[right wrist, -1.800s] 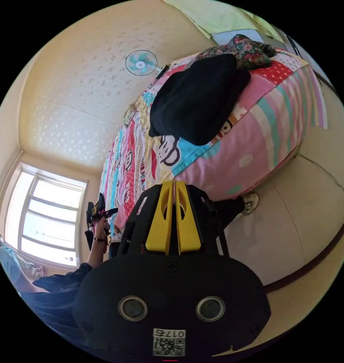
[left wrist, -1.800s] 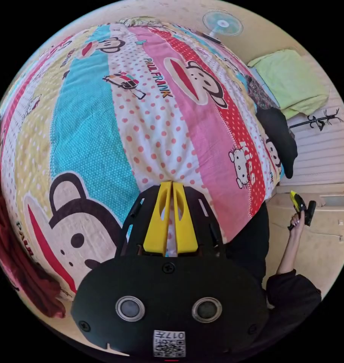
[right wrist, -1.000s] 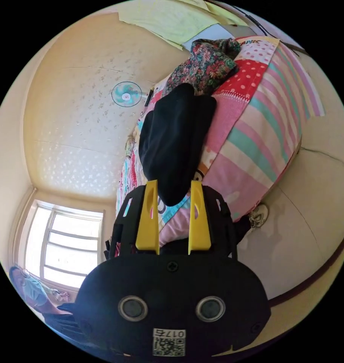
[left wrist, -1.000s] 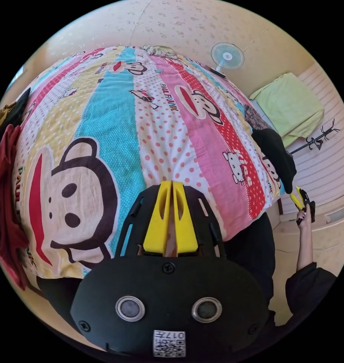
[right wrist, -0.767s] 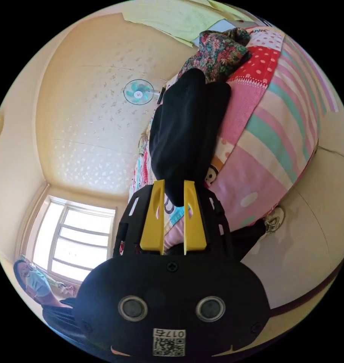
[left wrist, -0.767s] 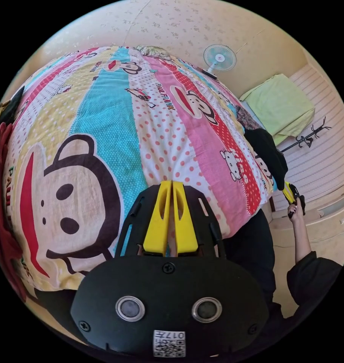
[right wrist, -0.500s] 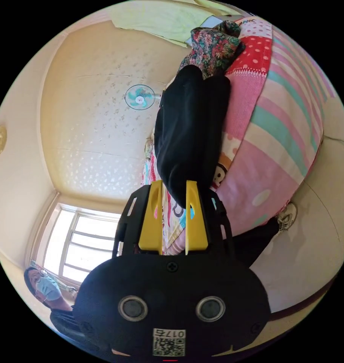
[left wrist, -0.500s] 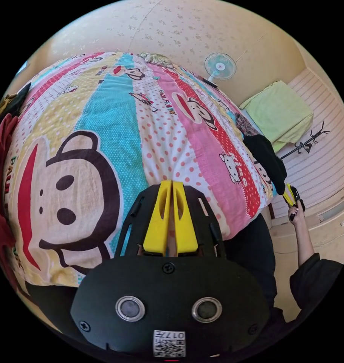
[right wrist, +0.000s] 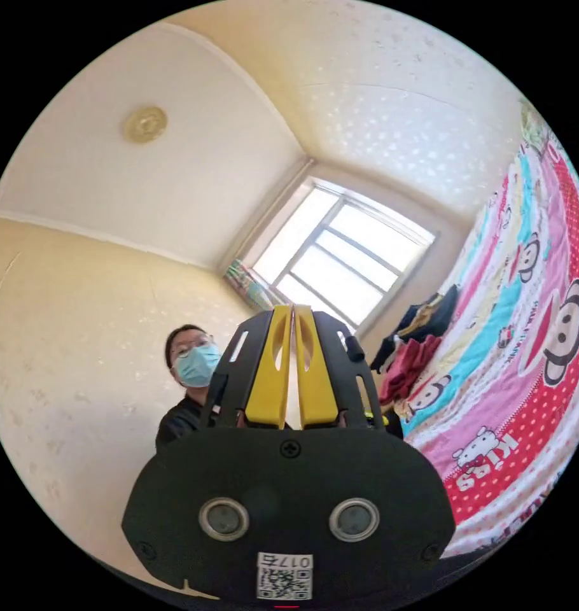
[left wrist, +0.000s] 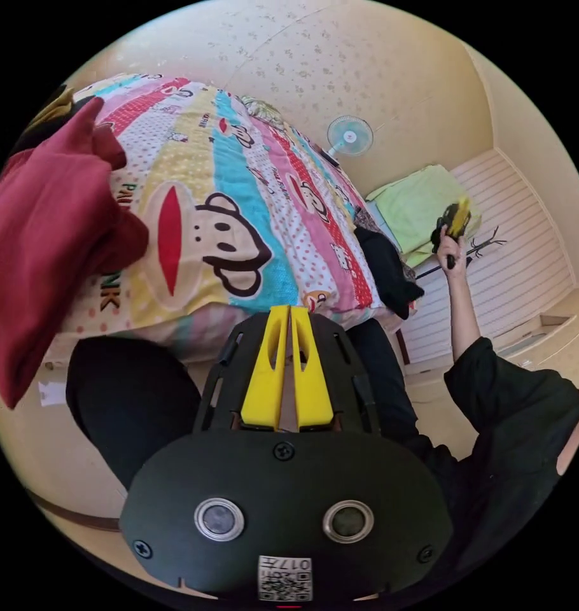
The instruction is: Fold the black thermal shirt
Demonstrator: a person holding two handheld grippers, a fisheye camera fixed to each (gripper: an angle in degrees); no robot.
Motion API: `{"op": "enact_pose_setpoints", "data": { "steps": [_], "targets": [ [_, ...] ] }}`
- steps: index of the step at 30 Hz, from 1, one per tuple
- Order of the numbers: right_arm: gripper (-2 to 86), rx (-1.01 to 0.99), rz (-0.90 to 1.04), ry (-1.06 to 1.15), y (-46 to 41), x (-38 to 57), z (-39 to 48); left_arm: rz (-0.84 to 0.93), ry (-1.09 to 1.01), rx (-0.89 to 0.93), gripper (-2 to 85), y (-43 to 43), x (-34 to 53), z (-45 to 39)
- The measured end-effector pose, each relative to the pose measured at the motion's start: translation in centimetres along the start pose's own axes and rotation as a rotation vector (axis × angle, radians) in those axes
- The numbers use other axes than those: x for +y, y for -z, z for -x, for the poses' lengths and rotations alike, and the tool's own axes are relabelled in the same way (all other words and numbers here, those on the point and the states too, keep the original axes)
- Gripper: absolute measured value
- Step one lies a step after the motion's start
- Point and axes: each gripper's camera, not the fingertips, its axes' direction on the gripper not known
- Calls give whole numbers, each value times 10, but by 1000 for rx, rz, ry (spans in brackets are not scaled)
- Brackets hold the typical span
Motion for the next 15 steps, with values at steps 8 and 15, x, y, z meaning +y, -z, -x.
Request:
{"op": "enact_pose_setpoints", "data": {
  "steps": [8, 15],
  "targets": [
    [8, 244, 37, -257, -92, 57, -63, 41, 44, -97, -10, 38, 43, 24],
    [36, 972, -258, -333, 33, 130, 52, 17, -18, -54, -10, 37, -4, 9]
  ]
}}
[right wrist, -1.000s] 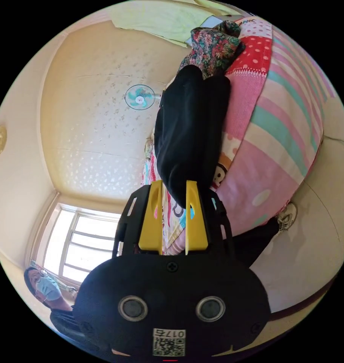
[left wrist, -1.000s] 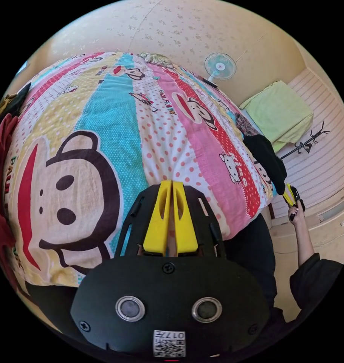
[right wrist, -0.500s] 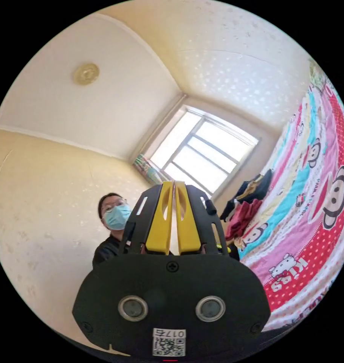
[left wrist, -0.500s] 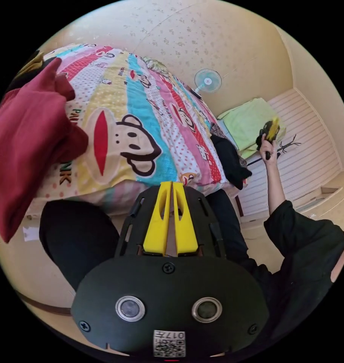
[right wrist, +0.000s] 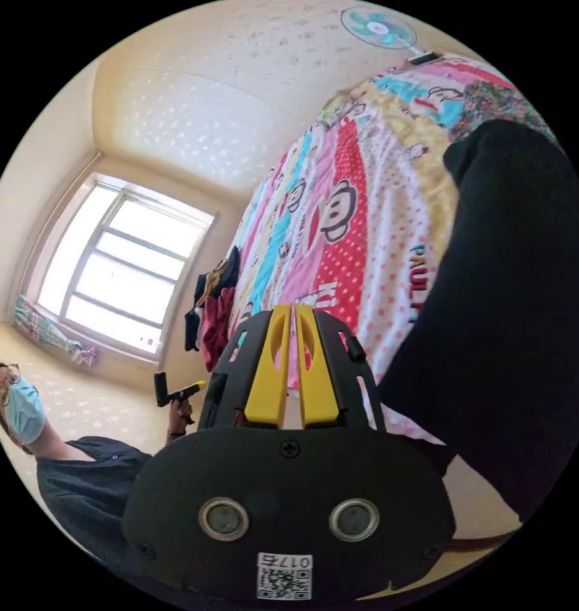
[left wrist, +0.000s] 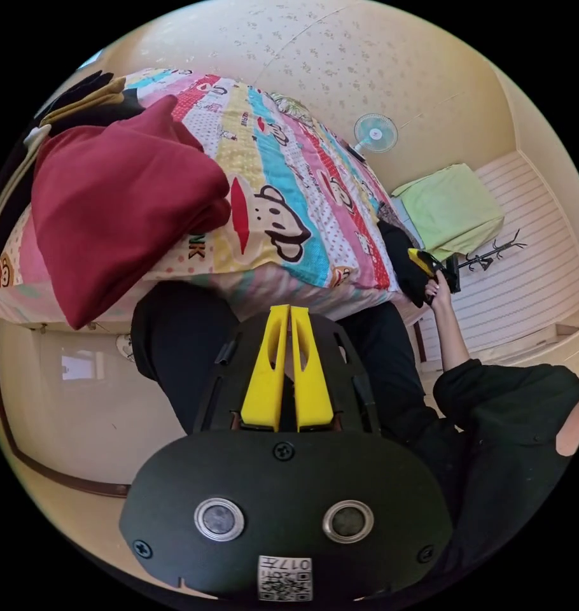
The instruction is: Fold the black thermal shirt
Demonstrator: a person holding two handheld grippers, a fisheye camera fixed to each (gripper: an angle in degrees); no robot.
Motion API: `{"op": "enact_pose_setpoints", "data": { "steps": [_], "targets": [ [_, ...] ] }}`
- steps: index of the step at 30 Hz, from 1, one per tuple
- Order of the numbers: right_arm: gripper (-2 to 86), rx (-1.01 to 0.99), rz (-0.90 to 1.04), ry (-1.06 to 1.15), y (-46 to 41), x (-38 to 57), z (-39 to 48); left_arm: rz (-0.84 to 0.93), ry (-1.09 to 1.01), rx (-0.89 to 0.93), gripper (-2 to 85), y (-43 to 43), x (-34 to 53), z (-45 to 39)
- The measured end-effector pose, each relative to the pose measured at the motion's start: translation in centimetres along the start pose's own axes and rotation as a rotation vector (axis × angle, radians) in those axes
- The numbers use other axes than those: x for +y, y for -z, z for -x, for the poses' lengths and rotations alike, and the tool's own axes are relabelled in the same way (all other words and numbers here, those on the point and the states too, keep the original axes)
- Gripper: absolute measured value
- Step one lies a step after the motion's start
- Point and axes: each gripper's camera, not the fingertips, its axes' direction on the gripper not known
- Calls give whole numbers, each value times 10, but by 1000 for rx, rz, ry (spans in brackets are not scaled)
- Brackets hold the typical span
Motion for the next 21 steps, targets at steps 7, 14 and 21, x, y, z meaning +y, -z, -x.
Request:
{"op": "enact_pose_setpoints", "data": {
  "steps": [7, 14, 21],
  "targets": [
    [85, 310, -6, -116, 75, -1, -4, 157, -227, 182, -10, -75, -66, -81],
    [104, 190, 68, -195, 26, -2, 17, 424, -370, 245, -10, -146, -56, -144],
    [26, 43, -53, 49, 34, -50, 178, 497, -275, 277, -10, -148, -43, -108]
  ]
}}
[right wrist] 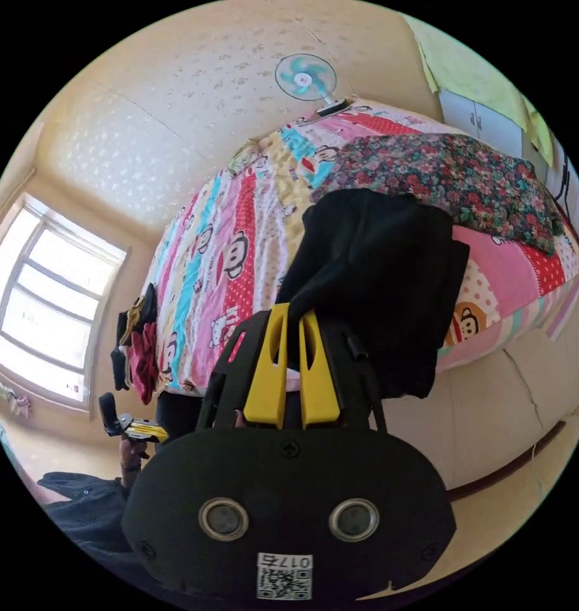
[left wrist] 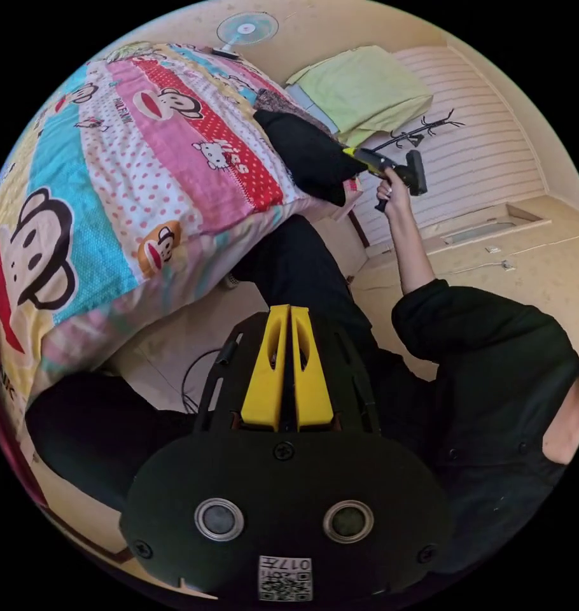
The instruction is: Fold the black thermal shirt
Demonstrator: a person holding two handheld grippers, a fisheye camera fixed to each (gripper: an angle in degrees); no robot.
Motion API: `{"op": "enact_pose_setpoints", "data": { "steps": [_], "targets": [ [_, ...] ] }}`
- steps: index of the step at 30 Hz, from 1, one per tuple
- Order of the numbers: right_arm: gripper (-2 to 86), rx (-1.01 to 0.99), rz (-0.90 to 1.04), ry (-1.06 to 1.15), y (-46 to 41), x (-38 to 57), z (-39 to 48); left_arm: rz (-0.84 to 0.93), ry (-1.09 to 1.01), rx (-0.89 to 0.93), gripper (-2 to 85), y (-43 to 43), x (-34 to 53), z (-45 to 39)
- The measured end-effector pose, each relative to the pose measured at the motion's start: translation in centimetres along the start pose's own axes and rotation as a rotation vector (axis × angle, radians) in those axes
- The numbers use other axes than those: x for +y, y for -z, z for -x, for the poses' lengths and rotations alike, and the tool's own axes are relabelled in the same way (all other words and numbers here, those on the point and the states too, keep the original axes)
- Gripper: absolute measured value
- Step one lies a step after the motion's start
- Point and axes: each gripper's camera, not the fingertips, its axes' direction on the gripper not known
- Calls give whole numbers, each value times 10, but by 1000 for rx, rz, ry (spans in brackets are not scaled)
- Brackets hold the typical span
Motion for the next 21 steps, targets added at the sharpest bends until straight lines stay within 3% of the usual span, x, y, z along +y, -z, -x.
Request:
{"op": "enact_pose_setpoints", "data": {
  "steps": [3, 6, 10, 13, 16, 21],
  "targets": [
    [18, -14, 132, 152, -30, -47, 92, -55, 25, 43, -10, 15, 6, 13],
    [16, 254, 263, 337, -95, -68, 197, -117, 41, 25, -10, 29, 12, 19],
    [15, 624, 351, 620, -199, -27, 328, -163, 80, 20, -10, 36, 20, 29],
    [17, 516, 405, 766, -244, 24, 386, -170, 129, 23, -10, 34, 25, 43],
    [22, 444, 504, 838, -283, 70, 403, -156, 185, 31, -10, 31, 25, 58],
    [32, 599, 499, 836, -306, 112, 354, -146, 217, -5, -8, 35, 6, 71]
  ]
}}
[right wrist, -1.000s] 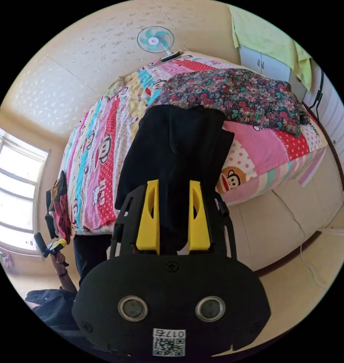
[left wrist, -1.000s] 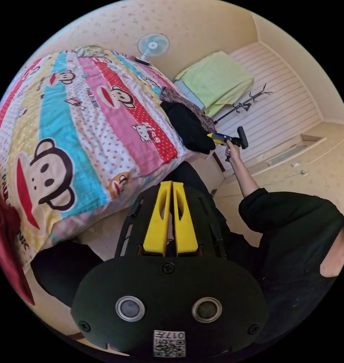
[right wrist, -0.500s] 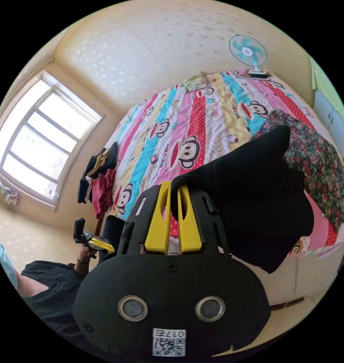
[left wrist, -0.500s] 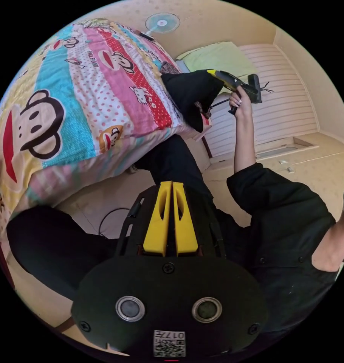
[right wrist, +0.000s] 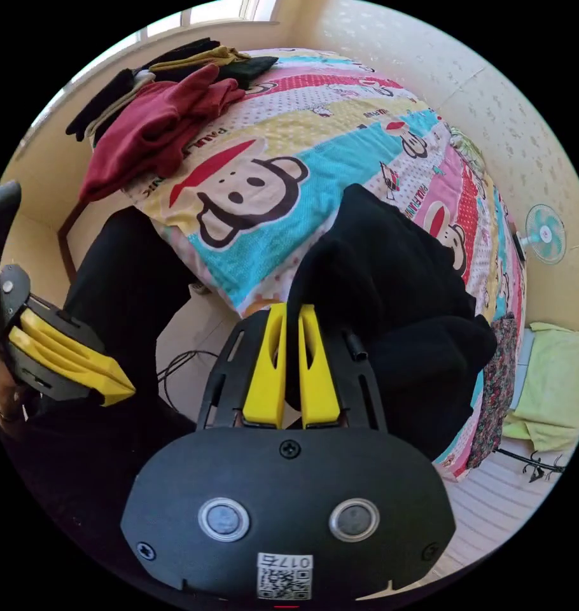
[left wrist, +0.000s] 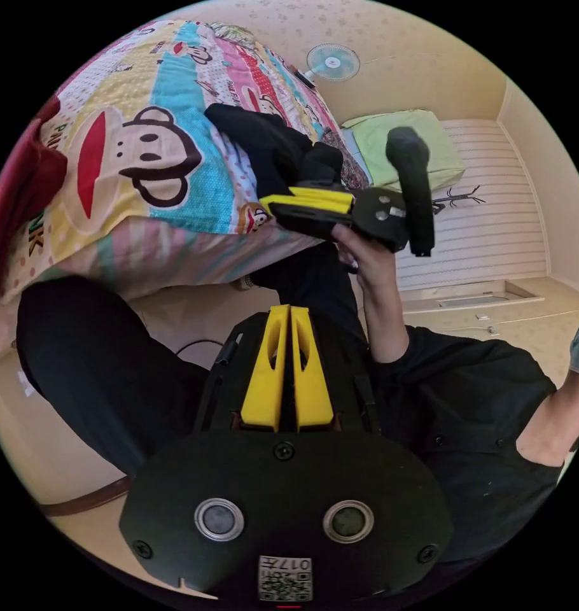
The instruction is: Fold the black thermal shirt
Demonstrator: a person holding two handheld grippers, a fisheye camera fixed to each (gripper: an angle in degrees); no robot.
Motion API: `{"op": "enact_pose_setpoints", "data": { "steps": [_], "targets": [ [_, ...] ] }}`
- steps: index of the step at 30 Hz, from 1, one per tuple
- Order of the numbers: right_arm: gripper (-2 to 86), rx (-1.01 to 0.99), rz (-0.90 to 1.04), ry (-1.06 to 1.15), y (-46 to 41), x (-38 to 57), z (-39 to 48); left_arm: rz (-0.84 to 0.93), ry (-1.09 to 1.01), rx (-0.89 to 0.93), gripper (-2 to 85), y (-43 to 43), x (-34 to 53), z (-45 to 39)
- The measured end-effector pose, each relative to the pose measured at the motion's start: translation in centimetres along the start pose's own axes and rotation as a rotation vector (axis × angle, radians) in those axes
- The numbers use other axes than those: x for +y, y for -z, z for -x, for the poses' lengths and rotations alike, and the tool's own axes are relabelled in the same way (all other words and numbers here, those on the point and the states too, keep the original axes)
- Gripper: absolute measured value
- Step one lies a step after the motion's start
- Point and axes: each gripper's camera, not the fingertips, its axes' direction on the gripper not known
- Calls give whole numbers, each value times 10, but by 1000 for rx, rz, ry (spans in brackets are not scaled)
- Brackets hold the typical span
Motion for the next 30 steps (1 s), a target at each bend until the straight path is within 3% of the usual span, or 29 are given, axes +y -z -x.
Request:
{"op": "enact_pose_setpoints", "data": {
  "steps": [3, 10, 13, 16, 18, 21, 25, 27, 30],
  "targets": [
    [35, -66, -92, -24, 14, 29, -36, 24, 14, -59, 2, -1, -25, 4],
    [62, -614, -316, -135, 39, 85, -205, -45, -49, -153, 59, 23, -136, -19],
    [72, -755, -398, -180, 27, 105, -268, -76, -89, -182, 75, 31, -202, -37],
    [117, -567, -266, -342, -6, 109, -309, -84, -114, -244, 99, 28, -260, -49],
    [140, -477, -196, -483, -34, 112, -329, -73, -103, -385, 96, 14, -300, -49],
    [149, -577, -102, -596, -93, 113, -354, -47, -28, -511, 102, -14, -340, -21],
    [137, -488, -130, -629, -111, 122, -360, 168, 110, -418, 130, -74, -360, 45],
    [124, -428, -130, -614, -112, 125, -358, 40, 109, -367, 134, -68, -350, 59],
    [69, -429, -144, -573, -113, 138, -359, -7, 99, -346, 120, -64, -346, 64]
  ]
}}
